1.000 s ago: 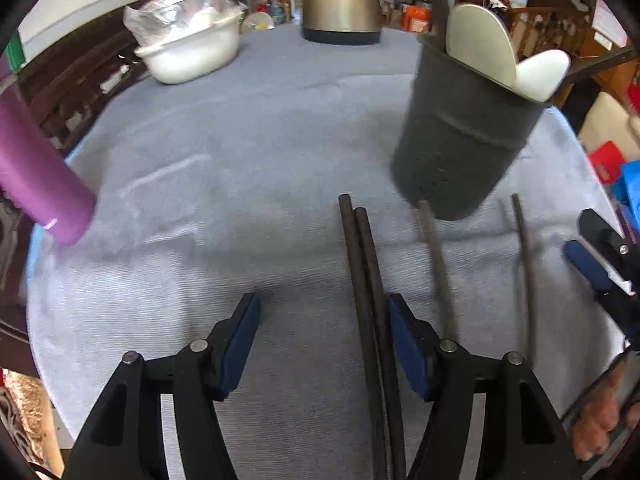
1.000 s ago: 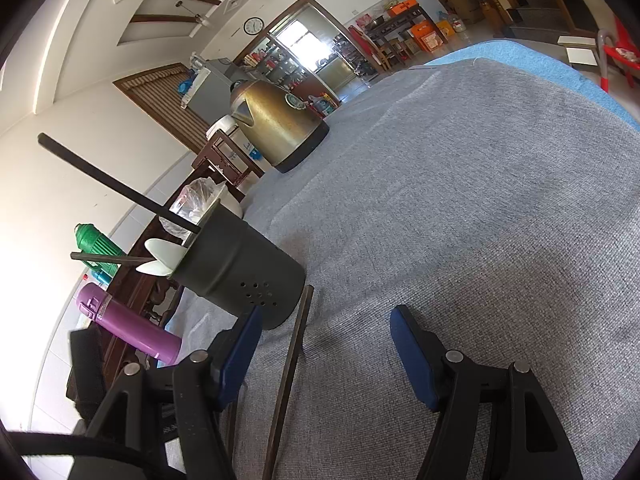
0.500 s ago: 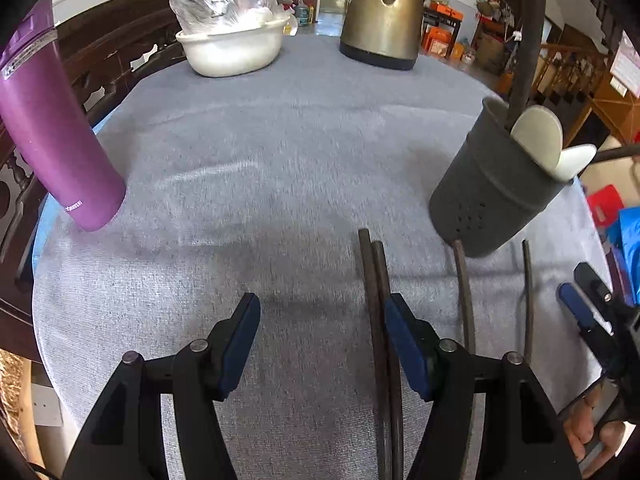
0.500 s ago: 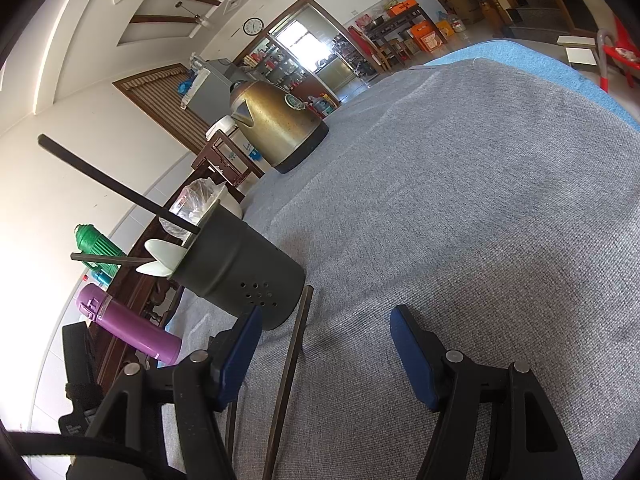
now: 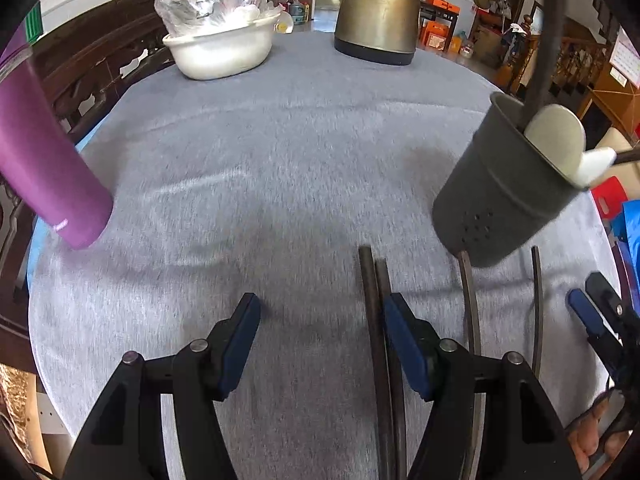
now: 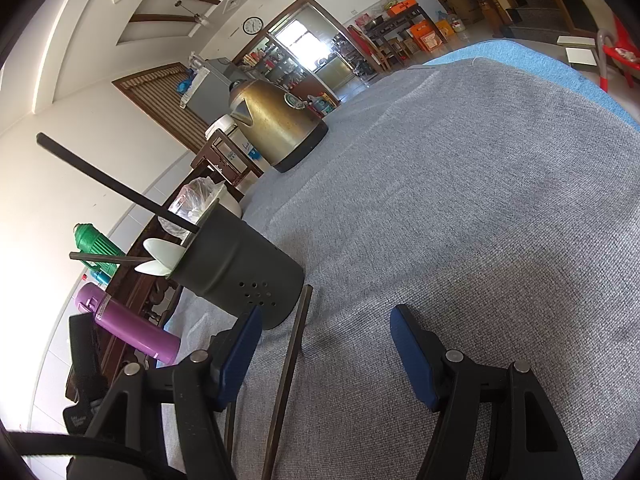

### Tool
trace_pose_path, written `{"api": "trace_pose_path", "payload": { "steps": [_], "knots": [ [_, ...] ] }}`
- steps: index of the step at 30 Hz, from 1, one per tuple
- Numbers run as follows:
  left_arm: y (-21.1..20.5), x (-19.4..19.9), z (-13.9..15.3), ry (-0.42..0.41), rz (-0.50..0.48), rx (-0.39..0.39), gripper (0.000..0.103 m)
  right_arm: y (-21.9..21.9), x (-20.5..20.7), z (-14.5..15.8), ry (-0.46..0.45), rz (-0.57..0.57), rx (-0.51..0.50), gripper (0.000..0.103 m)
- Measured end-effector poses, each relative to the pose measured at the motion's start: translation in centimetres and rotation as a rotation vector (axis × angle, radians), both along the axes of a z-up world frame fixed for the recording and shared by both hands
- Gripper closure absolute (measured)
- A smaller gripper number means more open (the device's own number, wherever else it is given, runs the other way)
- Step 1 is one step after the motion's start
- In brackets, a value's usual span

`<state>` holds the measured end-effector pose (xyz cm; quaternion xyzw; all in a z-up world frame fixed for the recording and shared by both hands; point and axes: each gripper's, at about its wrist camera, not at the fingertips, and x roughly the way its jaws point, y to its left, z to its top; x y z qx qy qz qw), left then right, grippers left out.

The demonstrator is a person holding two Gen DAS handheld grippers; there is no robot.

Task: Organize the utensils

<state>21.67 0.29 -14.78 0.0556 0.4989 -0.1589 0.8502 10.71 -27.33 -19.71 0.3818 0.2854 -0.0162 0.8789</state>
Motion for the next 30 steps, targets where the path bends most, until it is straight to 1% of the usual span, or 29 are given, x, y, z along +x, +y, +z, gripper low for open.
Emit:
{"api": "trace_pose_path", "payload": {
  "steps": [5, 6, 7, 10, 13, 16, 17, 18, 19, 21, 23, 24, 26, 28, 29, 30],
  "knots": [
    [-0.6, 0.9, 0.1, 0.01, 0.005, 0.028, 0.036, 0.0, 0.0, 0.0, 0.001, 0.0, -0.001, 0.033],
    [-0.4, 1.1, -0.4, 0.013, 0.01, 0.036, 0.036, 0.0, 0.0, 0.0, 0.001, 0.0, -0.001, 0.033],
    [-0.5, 1.1, -0.9, 0.021, 0.009, 0.034, 0.036, 0.0, 0.0, 0.0, 0.001, 0.0, -0.001, 0.033],
    [0.0, 0.8, -1.3, 0.033, 0.016, 0.029, 0.036, -0.1, 0.0, 0.0, 0.002, 0.0, -0.001, 0.034],
    [0.0, 0.6, -1.1, 0.03, 0.01, 0.039, 0.037, -0.1, 0.0, -0.2, 0.005, 0.0, -0.002, 0.034],
    [-0.3, 0.7, -0.8, 0.019, -0.005, 0.027, 0.037, -0.1, 0.0, -0.2, 0.005, 0.0, -0.002, 0.034],
    [-0.7, 0.7, -0.7, 0.015, -0.019, 0.037, 0.041, -0.1, 0.0, -0.2, 0.006, 0.0, -0.002, 0.034],
    [-1.1, 0.7, -0.9, 0.02, -0.03, 0.047, 0.049, -0.1, 0.0, -0.2, 0.008, 0.0, -0.003, 0.034],
    [-1.5, 1.1, -1.4, 0.034, -0.041, 0.058, 0.055, 0.0, 0.1, -0.3, 0.009, -0.001, -0.004, 0.034],
    [-1.9, 0.9, -1.6, 0.028, -0.061, 0.072, 0.062, 0.0, 0.2, -0.3, 0.015, -0.003, -0.007, 0.036],
    [-1.8, 1.1, -1.7, 0.042, -0.072, 0.045, 0.069, 0.2, 0.4, -0.4, 0.034, -0.006, -0.014, 0.045],
    [-1.7, 1.2, -1.7, 0.048, -0.074, 0.034, 0.076, 0.3, 0.6, -0.4, 0.046, -0.004, -0.024, 0.048],
    [-1.5, 1.5, -1.9, 0.061, -0.091, 0.007, 0.084, 0.9, 0.8, 0.0, 0.049, 0.015, -0.051, 0.06],
    [-1.3, 1.5, -2.0, 0.062, -0.104, 0.0, 0.088, 1.9, 1.4, 0.7, 0.061, 0.051, -0.101, 0.063],
    [-1.3, 1.5, -2.1, 0.062, -0.112, -0.003, 0.093, 2.4, 1.6, 1.1, 0.064, 0.067, -0.122, 0.063],
    [-1.2, 1.6, -2.1, 0.061, -0.116, -0.007, 0.093, 3.0, 2.1, 1.6, 0.07, 0.083, -0.14, 0.063]
  ]
}}
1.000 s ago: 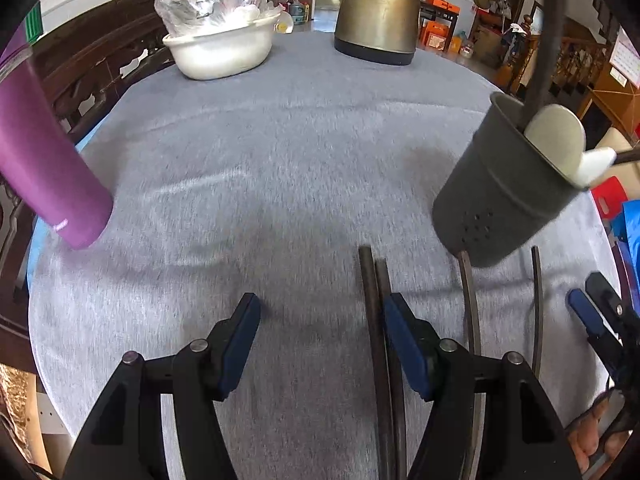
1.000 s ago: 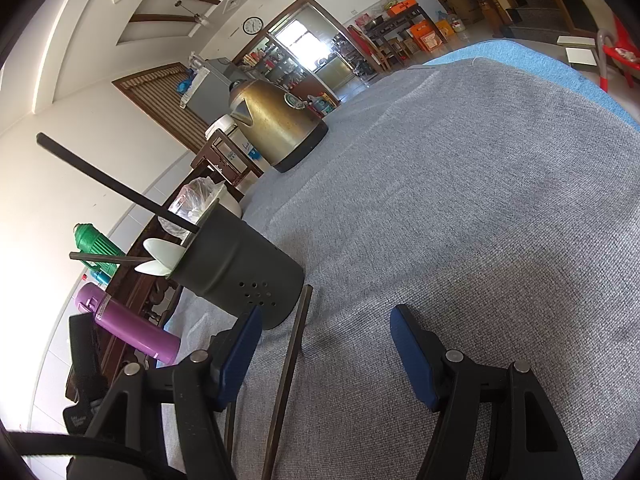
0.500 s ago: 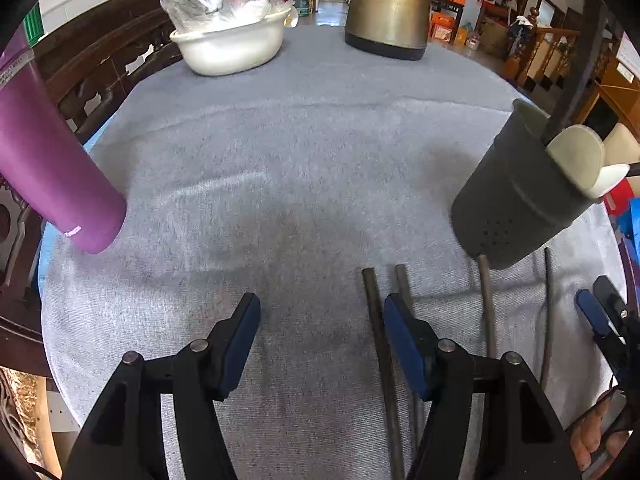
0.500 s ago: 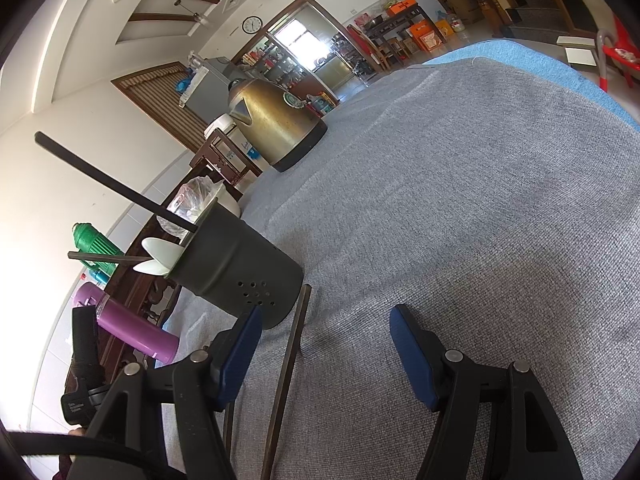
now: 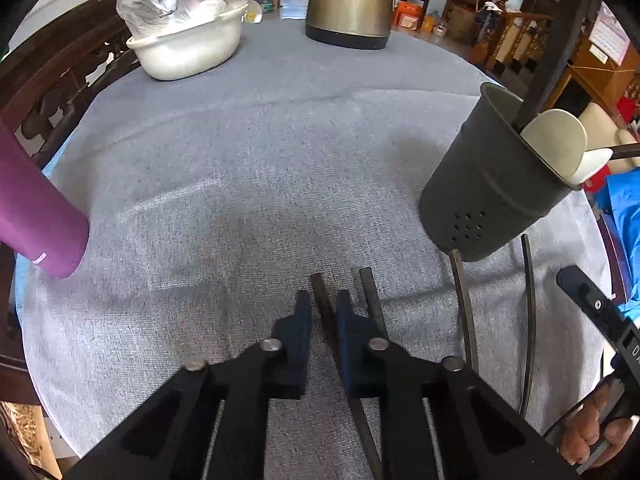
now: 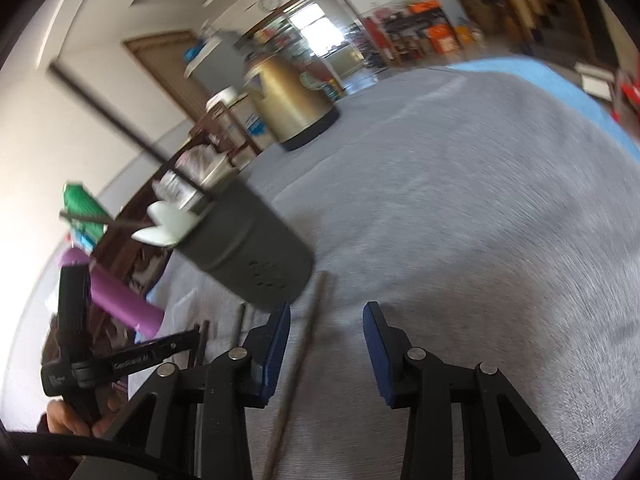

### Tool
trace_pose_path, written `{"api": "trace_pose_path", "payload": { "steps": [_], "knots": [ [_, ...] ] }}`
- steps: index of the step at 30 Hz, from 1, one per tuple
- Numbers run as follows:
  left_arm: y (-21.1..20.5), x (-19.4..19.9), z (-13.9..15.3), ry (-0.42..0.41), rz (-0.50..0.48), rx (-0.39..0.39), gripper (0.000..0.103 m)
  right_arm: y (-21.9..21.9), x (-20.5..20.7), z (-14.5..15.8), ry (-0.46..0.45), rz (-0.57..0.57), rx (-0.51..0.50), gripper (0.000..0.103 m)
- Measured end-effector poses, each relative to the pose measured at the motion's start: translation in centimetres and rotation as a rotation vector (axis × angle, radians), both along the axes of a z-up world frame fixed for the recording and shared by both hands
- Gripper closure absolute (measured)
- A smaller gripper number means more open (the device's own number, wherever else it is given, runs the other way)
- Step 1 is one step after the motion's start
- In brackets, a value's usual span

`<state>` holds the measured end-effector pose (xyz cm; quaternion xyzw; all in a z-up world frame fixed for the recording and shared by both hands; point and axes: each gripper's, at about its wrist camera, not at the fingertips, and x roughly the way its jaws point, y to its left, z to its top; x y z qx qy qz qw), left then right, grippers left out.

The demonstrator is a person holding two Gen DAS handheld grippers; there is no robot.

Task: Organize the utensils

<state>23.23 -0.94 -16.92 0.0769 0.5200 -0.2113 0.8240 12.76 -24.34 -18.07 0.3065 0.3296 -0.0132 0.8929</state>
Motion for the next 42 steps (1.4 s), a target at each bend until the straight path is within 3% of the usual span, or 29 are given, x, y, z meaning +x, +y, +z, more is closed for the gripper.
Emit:
{"api": "trace_pose_path", "payload": {
  "steps": [4, 11, 15, 19, 20, 21, 25, 30, 42],
  "knots": [
    [1.0, 0.0, 0.0, 0.003, -0.007, -0.025, 0.093, 1.1, 2.3, 0.5, 0.082, 0.03, -0.033, 0.064],
    [2.3, 0.0, -0.2, 0.029, -0.004, -0.034, 0.092, 2.1, 6.1, -0.5, 0.237, 0.022, -0.143, 0.078],
    [2.0, 0.8, -0.4, 0.048, -0.01, -0.04, 0.075, 2.8, 6.8, -0.6, 0.289, 0.02, -0.251, 0.088],
    [1.0, 1.8, -0.9, 0.071, 0.005, -0.041, 0.078, 2.9, 6.8, -0.4, 0.302, 0.054, -0.295, 0.097],
    [1.1, 2.0, -0.9, 0.071, 0.009, -0.033, 0.09, 2.7, 6.6, -0.4, 0.299, 0.063, -0.28, 0.097],
    [1.2, 2.1, -0.9, 0.075, 0.01, -0.029, 0.093, 2.4, 6.3, -0.3, 0.29, 0.067, -0.263, 0.097],
    [2.4, 1.6, -0.3, 0.066, 0.032, -0.058, 0.096, 1.7, 4.4, 1.0, 0.192, 0.096, -0.183, 0.097],
    [3.5, -0.3, 3.3, -0.025, 0.037, -0.105, 0.096, 0.8, 1.5, 4.0, 0.015, 0.144, -0.066, 0.097],
    [4.6, -4.6, 17.3, -0.295, -0.021, -0.273, 0.096, 2.3, -1.7, 15.1, -0.372, 0.196, -0.025, 0.097]
  ]
}}
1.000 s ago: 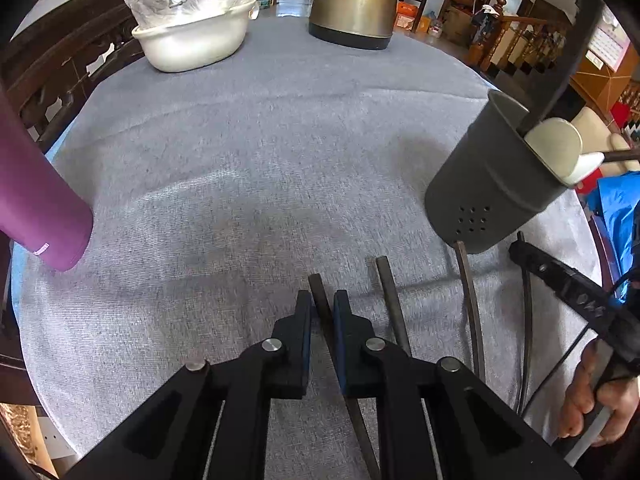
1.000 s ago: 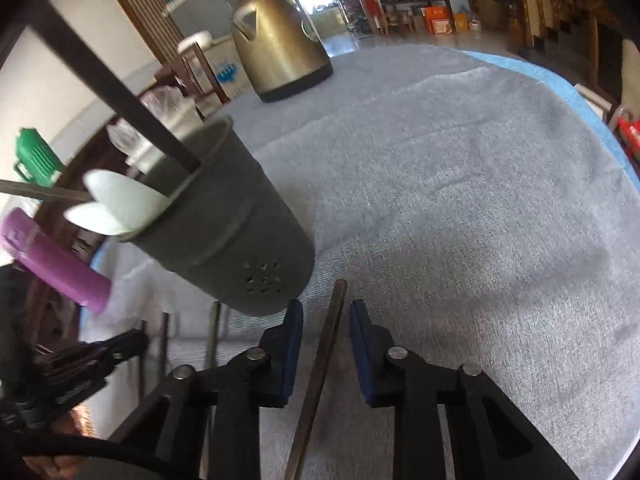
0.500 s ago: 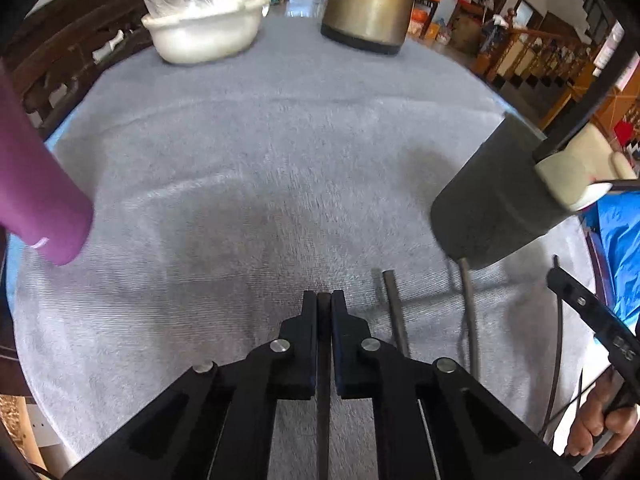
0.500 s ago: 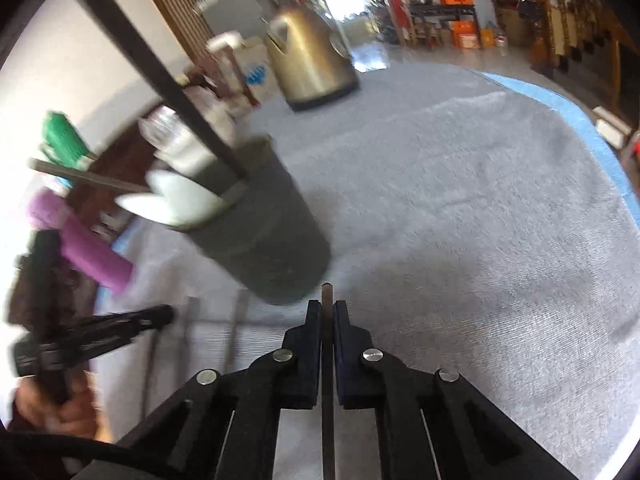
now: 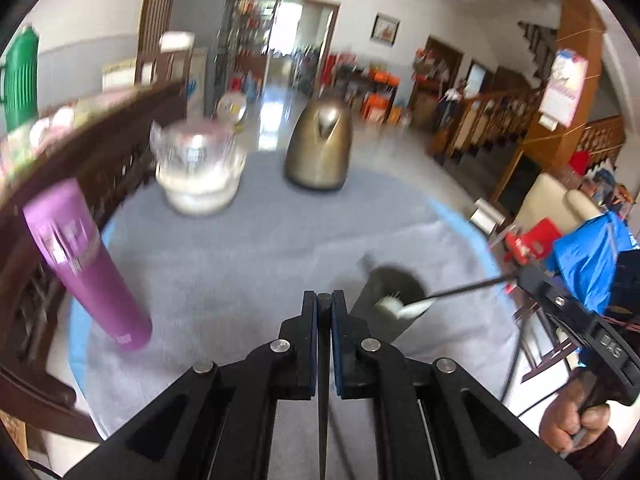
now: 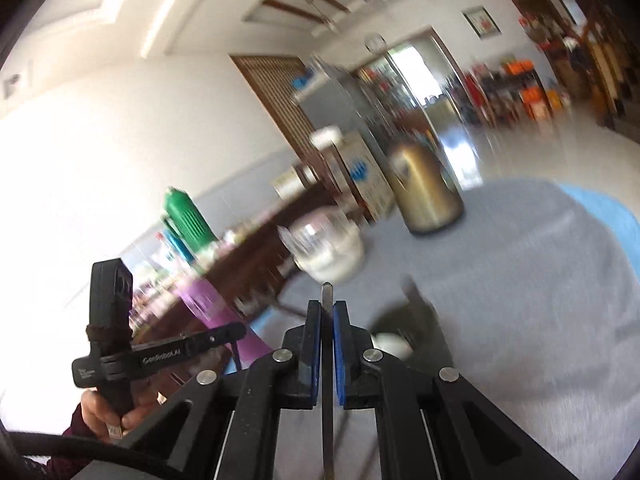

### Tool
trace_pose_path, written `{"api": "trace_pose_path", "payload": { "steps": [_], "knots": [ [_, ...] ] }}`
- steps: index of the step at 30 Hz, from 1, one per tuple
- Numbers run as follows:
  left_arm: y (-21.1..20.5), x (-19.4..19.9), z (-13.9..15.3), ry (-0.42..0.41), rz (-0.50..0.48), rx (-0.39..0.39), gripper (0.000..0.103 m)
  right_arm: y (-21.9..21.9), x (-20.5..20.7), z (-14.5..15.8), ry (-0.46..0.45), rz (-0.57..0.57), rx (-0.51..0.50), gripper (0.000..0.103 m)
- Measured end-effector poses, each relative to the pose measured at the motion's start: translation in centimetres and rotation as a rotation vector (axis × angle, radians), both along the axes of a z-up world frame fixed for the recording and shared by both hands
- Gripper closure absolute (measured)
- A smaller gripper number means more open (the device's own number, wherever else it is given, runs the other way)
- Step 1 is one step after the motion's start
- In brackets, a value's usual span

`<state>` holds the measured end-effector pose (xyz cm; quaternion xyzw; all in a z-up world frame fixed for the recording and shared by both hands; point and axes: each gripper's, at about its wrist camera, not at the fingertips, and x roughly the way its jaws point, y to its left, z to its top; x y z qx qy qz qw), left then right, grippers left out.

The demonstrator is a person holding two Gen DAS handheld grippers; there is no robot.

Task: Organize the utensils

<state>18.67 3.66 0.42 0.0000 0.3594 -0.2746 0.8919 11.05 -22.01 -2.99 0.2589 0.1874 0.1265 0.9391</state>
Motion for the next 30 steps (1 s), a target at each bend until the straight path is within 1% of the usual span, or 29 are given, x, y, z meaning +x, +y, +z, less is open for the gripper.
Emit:
{"api": "trace_pose_path", "payload": {
  "steps": [3, 4, 8, 13, 15, 17, 20, 23, 24, 26, 30],
  "knots": [
    [-0.2, -1.1, 3.8, -0.059, -0.024, -0.043, 0.096, 0.3, 0.3, 2.9, -0.098, -0.038, -0.008, 0.097],
    [-0.5, -1.3, 5.1, -0.078, -0.04, -0.059, 0.096, 0.4, -0.1, 3.5, -0.117, -0.048, -0.013, 0.097],
    [-1.1, -1.4, 8.8, -0.131, -0.083, -0.093, 0.096, 0.4, 0.8, 6.1, -0.204, -0.12, -0.041, 0.097],
    [-2.6, -0.8, 12.1, -0.191, -0.092, -0.122, 0.096, 0.8, 1.8, 8.5, -0.313, -0.256, -0.113, 0.097],
    [-3.0, -0.6, 12.9, -0.22, -0.077, -0.135, 0.096, 0.9, 2.1, 9.3, -0.346, -0.304, -0.131, 0.097],
    [-3.4, 0.1, 13.5, -0.256, -0.047, -0.164, 0.096, 1.6, 2.4, 9.9, -0.395, -0.387, -0.182, 0.097],
    [-4.1, 0.9, 13.4, -0.307, 0.011, -0.19, 0.096, 2.6, 3.1, 10.1, -0.427, -0.483, -0.227, 0.097],
    [-5.0, 2.1, 12.4, -0.34, 0.055, -0.222, 0.096, 3.8, 4.3, 10.0, -0.444, -0.552, -0.275, 0.097],
    [-4.9, 2.2, 12.1, -0.338, 0.065, -0.23, 0.096, 4.2, 4.8, 9.8, -0.444, -0.577, -0.292, 0.097],
    [-5.3, 3.4, 10.5, -0.305, 0.075, -0.264, 0.096, 4.7, 5.6, 9.7, -0.437, -0.598, -0.315, 0.097],
    [-6.3, 5.3, 7.3, -0.229, 0.09, -0.251, 0.096, 5.7, 7.8, 9.1, -0.397, -0.609, -0.338, 0.097]
  ]
}}
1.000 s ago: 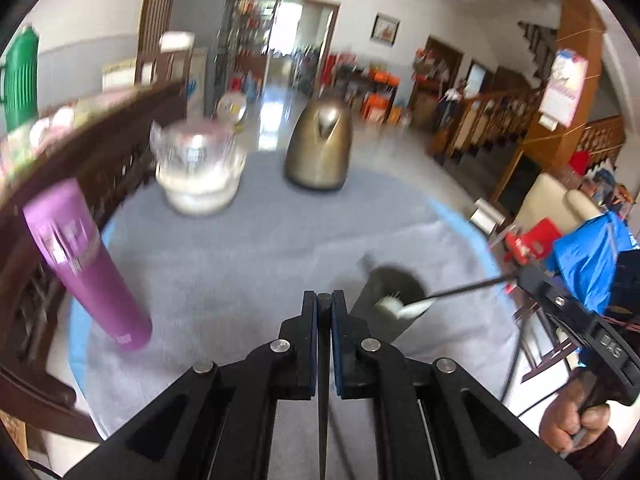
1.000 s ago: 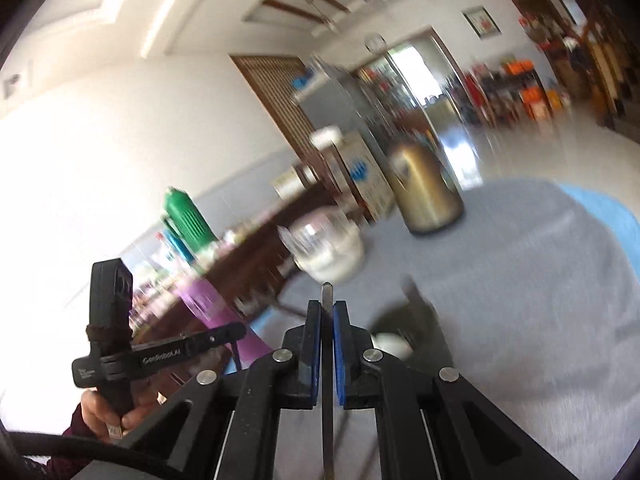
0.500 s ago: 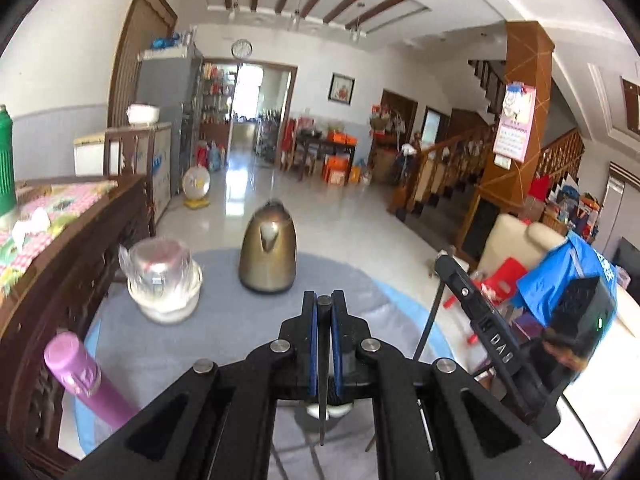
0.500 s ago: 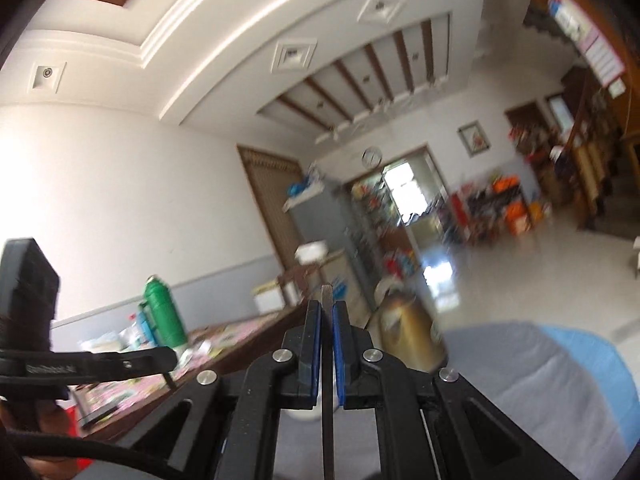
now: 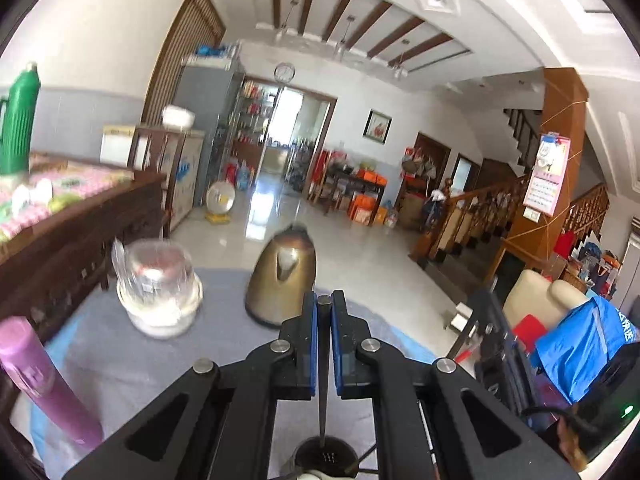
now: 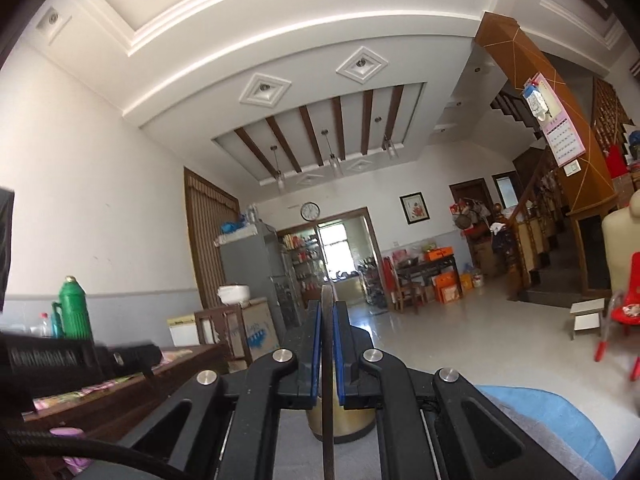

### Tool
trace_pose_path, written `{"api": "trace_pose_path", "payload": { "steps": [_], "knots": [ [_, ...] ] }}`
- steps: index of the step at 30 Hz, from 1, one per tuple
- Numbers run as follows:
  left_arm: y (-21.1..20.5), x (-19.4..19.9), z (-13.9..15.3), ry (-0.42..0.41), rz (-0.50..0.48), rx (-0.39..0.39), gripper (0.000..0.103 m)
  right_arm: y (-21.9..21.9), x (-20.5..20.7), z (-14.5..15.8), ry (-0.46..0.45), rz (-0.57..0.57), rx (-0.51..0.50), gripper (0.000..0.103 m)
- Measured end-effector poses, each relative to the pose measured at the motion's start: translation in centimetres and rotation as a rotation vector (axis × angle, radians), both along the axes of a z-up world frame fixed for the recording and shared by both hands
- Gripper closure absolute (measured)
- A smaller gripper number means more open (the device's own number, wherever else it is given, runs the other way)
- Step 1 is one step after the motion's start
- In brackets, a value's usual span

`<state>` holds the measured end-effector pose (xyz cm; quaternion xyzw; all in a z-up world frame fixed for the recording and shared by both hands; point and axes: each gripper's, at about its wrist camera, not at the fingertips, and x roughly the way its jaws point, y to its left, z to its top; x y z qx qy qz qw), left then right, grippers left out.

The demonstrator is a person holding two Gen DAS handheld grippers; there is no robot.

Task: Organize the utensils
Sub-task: 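Withdraw both tools from the cup back toward the remaining chopsticks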

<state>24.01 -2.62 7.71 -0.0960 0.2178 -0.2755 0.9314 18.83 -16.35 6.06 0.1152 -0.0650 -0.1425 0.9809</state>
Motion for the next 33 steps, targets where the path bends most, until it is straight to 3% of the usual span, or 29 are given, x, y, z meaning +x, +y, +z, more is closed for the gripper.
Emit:
{"api": "trace_pose_path", "payload": {
  "steps": [10, 16, 23, 25, 27, 28, 30, 33],
  "knots": [
    [-0.8, 0.9, -4.7, 0.13, -0.038, 0.11, 0.096, 0.5, 2.8, -2.4, 0.09, -0.03, -0.019, 0.097],
    [0.5, -1.1, -4.5, 0.117, -0.054, 0.129, 0.094, -0.3, 1.8, -3.6, 0.145, 0.033, 0.018, 0.095],
    [3.2, -4.7, -2.5, 0.033, 0.001, 0.147, 0.073, -1.8, -2.6, -3.9, 0.155, 0.113, 0.094, 0.095],
    [4.0, -5.7, -2.0, 0.005, 0.03, 0.174, 0.064, -2.2, -4.3, -3.3, 0.144, 0.124, 0.101, 0.095],
    [4.7, -7.1, -1.8, -0.028, 0.064, 0.207, 0.046, -2.9, -6.1, -2.8, 0.126, 0.137, 0.12, 0.095],
    [5.1, -8.2, -1.8, -0.05, 0.084, 0.227, 0.043, -3.1, -6.6, -2.6, 0.12, 0.144, 0.127, 0.094],
    [5.8, -9.3, -2.0, -0.071, 0.108, 0.251, 0.034, -3.4, -8.4, -2.4, 0.105, 0.167, 0.138, 0.089],
    [6.9, -10.8, -3.4, -0.061, 0.138, 0.293, 0.03, -3.9, -11.3, -2.4, 0.087, 0.181, 0.139, 0.076]
  ]
}}
